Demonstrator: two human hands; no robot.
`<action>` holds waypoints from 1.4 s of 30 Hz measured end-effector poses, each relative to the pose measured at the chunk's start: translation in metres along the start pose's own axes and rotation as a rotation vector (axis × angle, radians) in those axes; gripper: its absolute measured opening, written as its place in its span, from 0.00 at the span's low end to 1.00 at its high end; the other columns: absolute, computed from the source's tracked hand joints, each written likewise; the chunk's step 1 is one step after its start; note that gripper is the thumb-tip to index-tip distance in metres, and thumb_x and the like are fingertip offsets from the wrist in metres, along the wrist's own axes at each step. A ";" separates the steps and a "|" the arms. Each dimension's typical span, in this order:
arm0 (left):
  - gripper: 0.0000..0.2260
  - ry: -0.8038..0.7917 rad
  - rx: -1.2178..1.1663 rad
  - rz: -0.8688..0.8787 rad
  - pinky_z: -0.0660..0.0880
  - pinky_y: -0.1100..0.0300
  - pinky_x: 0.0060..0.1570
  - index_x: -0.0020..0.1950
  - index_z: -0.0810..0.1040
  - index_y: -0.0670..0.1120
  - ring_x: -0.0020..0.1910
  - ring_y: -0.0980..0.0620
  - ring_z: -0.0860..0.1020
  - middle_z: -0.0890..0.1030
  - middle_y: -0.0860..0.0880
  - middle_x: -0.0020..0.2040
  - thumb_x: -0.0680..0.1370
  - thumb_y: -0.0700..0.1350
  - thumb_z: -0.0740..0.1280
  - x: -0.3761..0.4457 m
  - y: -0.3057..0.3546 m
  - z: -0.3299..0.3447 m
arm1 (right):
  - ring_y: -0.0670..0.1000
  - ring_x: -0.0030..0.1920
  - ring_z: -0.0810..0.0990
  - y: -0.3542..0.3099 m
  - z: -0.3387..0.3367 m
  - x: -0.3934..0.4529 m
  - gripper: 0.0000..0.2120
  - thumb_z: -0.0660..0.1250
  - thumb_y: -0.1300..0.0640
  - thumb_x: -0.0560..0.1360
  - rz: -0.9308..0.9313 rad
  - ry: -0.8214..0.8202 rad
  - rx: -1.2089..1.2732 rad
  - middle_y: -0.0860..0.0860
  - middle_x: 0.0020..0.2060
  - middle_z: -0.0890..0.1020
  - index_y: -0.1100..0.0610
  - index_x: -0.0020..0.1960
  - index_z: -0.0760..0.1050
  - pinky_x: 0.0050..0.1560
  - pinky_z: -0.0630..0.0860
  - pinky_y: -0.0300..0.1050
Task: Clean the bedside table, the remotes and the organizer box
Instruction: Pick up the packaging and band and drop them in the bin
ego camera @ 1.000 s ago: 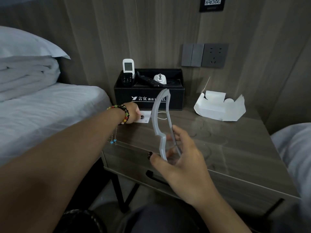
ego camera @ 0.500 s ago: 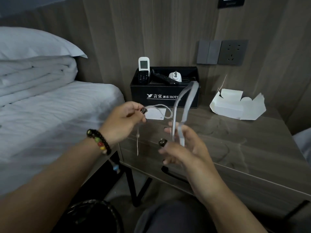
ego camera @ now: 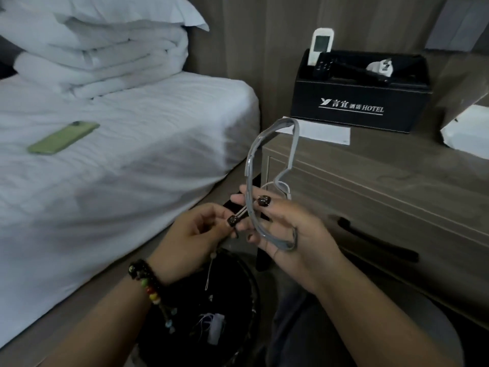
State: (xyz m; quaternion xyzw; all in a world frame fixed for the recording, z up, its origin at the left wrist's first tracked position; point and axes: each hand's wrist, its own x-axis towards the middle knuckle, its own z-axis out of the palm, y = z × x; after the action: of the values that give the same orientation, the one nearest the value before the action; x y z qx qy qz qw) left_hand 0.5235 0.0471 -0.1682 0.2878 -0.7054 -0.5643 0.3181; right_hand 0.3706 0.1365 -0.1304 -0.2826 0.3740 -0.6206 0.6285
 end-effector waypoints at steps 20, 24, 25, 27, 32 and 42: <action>0.04 0.096 0.078 -0.315 0.74 0.68 0.40 0.47 0.78 0.42 0.39 0.56 0.79 0.83 0.47 0.44 0.79 0.38 0.64 -0.048 -0.104 -0.037 | 0.50 0.41 0.79 0.060 -0.006 0.045 0.09 0.72 0.59 0.73 0.169 0.257 -0.239 0.57 0.44 0.80 0.59 0.53 0.80 0.43 0.76 0.39; 0.03 0.169 0.295 -0.433 0.74 0.63 0.39 0.45 0.77 0.47 0.36 0.54 0.81 0.83 0.49 0.40 0.78 0.40 0.66 -0.046 -0.126 -0.043 | 0.48 0.41 0.81 0.078 -0.015 0.045 0.14 0.73 0.52 0.71 0.310 0.259 -0.535 0.50 0.44 0.83 0.55 0.54 0.79 0.42 0.77 0.39; 0.04 0.184 0.400 -0.462 0.73 0.63 0.39 0.43 0.77 0.48 0.36 0.54 0.81 0.83 0.49 0.38 0.77 0.41 0.67 -0.047 -0.133 -0.044 | 0.48 0.41 0.81 0.084 -0.017 0.045 0.14 0.73 0.50 0.71 0.366 0.267 -0.623 0.50 0.45 0.82 0.54 0.54 0.79 0.41 0.78 0.39; 0.04 0.168 0.571 -0.540 0.70 0.65 0.37 0.42 0.77 0.50 0.38 0.53 0.80 0.82 0.50 0.37 0.76 0.42 0.67 -0.047 -0.148 -0.043 | 0.51 0.44 0.82 0.094 -0.021 0.045 0.10 0.72 0.47 0.71 0.458 0.303 -0.739 0.50 0.44 0.80 0.51 0.47 0.76 0.43 0.79 0.42; 0.07 0.010 0.764 -0.827 0.72 0.60 0.50 0.54 0.78 0.46 0.56 0.45 0.78 0.80 0.44 0.56 0.78 0.45 0.64 -0.049 -0.191 -0.034 | 0.53 0.46 0.82 0.102 -0.028 0.049 0.14 0.70 0.43 0.72 0.558 0.341 -0.753 0.50 0.46 0.77 0.52 0.48 0.72 0.45 0.80 0.44; 0.39 0.096 -0.618 -0.451 0.73 0.51 0.63 0.67 0.72 0.44 0.64 0.46 0.77 0.78 0.43 0.64 0.60 0.54 0.81 -0.037 -0.114 -0.035 | 0.48 0.48 0.81 0.103 -0.017 0.041 0.10 0.75 0.52 0.67 0.519 0.147 -0.902 0.51 0.48 0.83 0.49 0.47 0.79 0.54 0.79 0.49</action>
State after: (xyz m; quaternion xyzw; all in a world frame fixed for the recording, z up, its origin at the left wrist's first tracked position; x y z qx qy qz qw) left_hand 0.5790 0.0314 -0.2787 0.3523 -0.4053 -0.7919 0.2905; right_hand 0.4131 0.1047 -0.2286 -0.3789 0.7048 -0.2402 0.5495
